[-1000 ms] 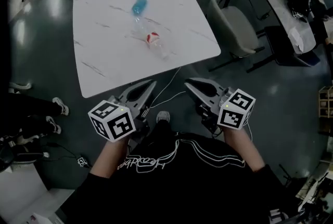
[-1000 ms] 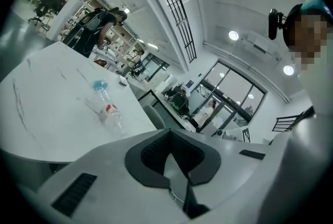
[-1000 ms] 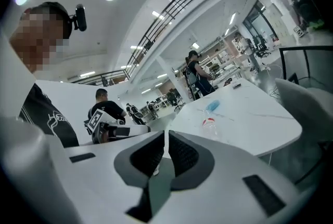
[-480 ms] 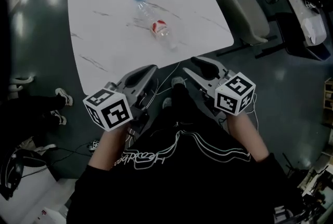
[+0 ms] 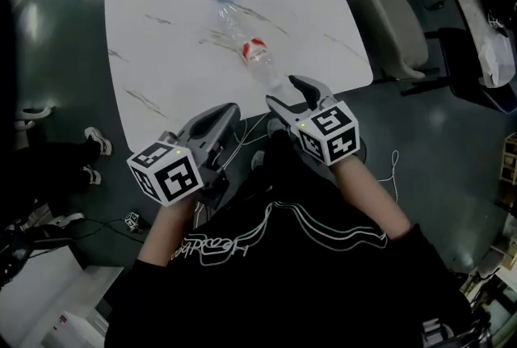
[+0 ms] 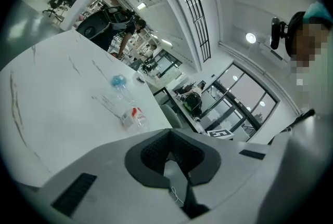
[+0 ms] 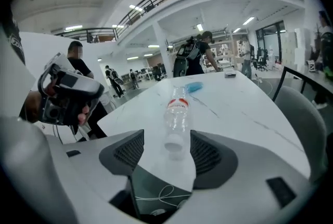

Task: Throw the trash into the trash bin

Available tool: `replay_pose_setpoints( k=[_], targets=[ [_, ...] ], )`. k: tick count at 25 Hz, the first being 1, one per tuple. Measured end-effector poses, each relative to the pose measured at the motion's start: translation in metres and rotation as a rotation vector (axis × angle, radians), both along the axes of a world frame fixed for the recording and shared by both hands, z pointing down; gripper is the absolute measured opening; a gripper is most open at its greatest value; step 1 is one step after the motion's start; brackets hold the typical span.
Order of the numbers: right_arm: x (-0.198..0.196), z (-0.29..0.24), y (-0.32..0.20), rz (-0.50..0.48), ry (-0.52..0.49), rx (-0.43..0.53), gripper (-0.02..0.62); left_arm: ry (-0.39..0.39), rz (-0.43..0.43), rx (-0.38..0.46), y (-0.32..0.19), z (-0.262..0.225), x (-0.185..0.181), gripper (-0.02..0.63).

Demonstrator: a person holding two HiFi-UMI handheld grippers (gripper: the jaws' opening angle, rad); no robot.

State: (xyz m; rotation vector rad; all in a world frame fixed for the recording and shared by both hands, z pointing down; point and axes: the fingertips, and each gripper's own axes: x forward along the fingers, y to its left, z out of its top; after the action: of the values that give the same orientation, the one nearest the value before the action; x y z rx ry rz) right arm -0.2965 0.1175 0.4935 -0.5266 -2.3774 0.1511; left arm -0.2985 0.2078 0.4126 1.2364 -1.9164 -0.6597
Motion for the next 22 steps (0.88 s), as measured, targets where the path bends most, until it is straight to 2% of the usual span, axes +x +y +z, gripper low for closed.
replay_pose_setpoints(
  k=[4, 9, 17, 22],
  targets=[
    [-0.013, 0.020, -0.003, 0.037, 0.047, 0.047, 0.281, 0.019, -0.053, -0.013, 0.012, 0.008, -0.009, 0.002],
    [-0.019, 0.039, 0.000, 0.039, 0.090, 0.076, 0.279, 0.057, -0.096, -0.003, 0.018, 0.013, -0.013, 0.003],
    [-0.025, 0.049, 0.010, 0.019, 0.121, 0.070, 0.278, 0.081, -0.141, -0.001, 0.030, 0.018, -0.011, 0.002],
    [-0.026, 0.053, 0.004, 0.049, 0.121, 0.098, 0.205, 0.091, -0.165, -0.010, 0.039, 0.021, -0.009, 0.003]
  ],
)
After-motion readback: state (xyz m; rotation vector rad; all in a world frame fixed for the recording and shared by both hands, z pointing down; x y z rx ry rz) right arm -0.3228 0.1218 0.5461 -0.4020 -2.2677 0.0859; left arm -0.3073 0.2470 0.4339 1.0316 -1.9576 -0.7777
